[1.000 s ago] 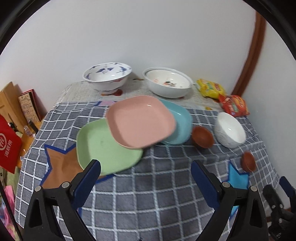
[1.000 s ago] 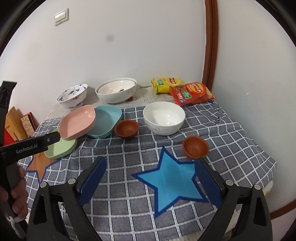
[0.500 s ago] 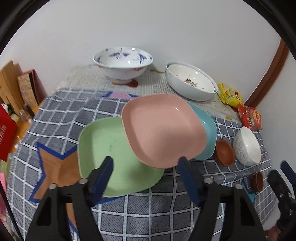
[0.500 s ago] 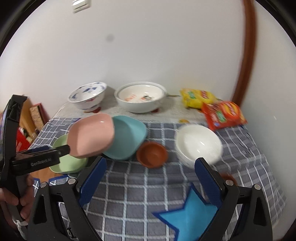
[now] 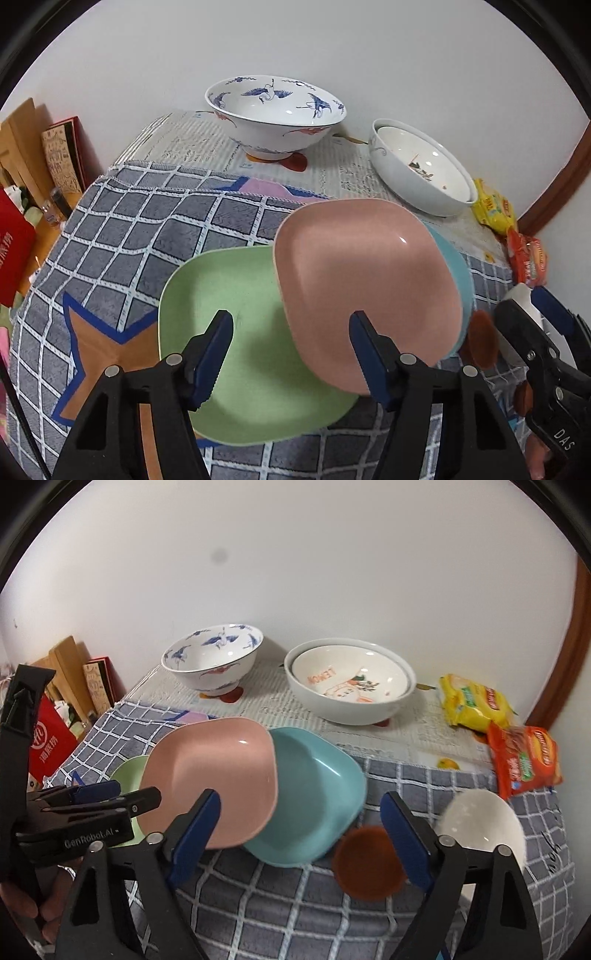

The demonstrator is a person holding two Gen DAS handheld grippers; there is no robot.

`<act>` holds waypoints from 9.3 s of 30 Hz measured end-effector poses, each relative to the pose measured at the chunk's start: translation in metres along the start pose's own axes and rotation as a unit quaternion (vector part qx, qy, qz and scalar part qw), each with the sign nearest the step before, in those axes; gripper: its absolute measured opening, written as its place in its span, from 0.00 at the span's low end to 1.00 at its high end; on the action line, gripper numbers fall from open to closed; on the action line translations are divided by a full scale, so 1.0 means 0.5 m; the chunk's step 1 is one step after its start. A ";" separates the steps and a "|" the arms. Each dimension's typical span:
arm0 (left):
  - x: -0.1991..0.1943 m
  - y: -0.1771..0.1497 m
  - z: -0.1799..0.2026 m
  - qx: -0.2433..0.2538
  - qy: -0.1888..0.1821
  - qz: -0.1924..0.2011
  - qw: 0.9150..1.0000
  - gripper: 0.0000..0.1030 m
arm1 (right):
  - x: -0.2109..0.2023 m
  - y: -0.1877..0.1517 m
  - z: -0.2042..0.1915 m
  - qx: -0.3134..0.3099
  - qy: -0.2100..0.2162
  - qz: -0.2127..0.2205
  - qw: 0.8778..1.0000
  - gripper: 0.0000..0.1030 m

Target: Organize plates and bowls

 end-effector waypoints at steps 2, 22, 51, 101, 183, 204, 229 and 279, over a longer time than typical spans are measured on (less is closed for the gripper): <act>0.008 0.005 -0.001 -0.005 0.000 0.001 1.000 0.60 | 0.017 0.004 0.000 0.001 0.009 -0.004 1.000 0.83; 0.081 0.030 0.005 -0.016 -0.004 -0.006 1.000 0.27 | 0.171 0.015 0.006 0.016 0.050 -0.066 0.996 0.26; -0.189 -0.059 0.008 0.020 -0.013 0.045 0.999 0.15 | -0.113 -0.046 -0.051 0.059 0.046 -0.024 0.997 0.08; -0.088 -0.094 -0.125 -0.025 0.007 -0.011 1.000 0.15 | -0.017 -0.101 -0.157 0.038 0.067 -0.076 0.994 0.08; -0.089 -0.058 -0.108 0.045 0.050 0.012 0.998 0.27 | 0.041 -0.052 -0.139 -0.005 0.065 -0.032 0.997 0.52; -0.025 -0.118 -0.008 0.064 0.007 -0.028 0.998 0.27 | -0.048 -0.119 0.027 0.037 0.012 -0.027 0.999 0.57; -0.009 0.068 0.121 0.108 0.042 0.013 0.993 0.27 | 0.008 0.022 0.132 0.068 -0.014 -0.019 0.997 0.57; 0.086 0.106 0.164 0.120 0.017 -0.016 0.993 0.14 | 0.180 0.032 0.155 0.106 -0.002 -0.061 0.992 0.06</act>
Point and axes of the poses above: each gripper's, at about its wrist camera, not at the fingertips, and x roughly the way its jaws point, z to its right, y to its top, the point moved 3 cm from there along x, roughly the way its jaws point, and after that the axes turned 1 degree about x, right-handed, at the moved point
